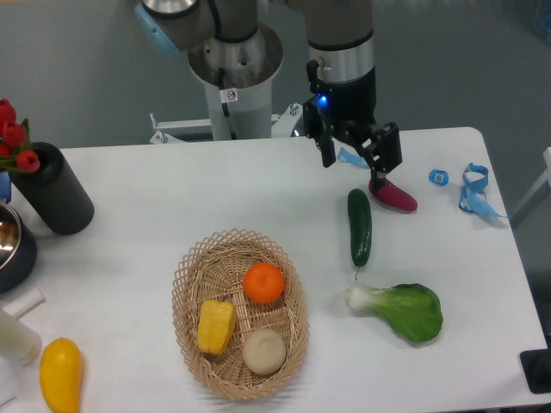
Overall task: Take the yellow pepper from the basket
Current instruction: 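Move the open gripper from beside the cucumber over the wicker basket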
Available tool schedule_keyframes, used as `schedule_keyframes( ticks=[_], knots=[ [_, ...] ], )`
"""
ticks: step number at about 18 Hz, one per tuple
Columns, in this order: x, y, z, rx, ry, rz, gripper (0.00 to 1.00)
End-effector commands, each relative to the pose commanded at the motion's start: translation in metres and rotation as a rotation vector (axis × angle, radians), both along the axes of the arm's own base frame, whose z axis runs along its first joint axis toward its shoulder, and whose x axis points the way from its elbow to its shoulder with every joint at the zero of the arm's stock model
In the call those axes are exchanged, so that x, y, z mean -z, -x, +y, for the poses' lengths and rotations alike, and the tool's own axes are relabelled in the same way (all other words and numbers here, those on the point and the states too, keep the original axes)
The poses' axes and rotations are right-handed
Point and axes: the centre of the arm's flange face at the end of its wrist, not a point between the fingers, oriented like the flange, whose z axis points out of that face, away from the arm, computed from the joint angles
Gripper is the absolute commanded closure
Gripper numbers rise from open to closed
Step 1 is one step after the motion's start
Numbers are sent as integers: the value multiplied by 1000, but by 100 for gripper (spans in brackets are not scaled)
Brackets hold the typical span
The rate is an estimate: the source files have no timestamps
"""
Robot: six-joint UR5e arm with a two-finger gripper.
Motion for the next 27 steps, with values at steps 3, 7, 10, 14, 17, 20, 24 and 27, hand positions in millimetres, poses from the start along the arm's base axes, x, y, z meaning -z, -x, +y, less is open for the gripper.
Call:
schedule_keyframes(
  ticks=[3,7,10,14,17,20,24,27],
  knots=[
    [3,-1,0,3,4,-5,0],
    [14,-4,3,13,-13,-16,0],
    [29,-8,5,-19,-68,-18,0],
    [42,-11,15,-135,-116,-56,0],
    [46,-19,24,-126,-119,-73,0],
    [57,-25,42,-228,-154,-137,0],
    [78,-26,65,-335,-179,-194,0],
    [84,-25,75,-363,-193,-205,0]
  ],
)
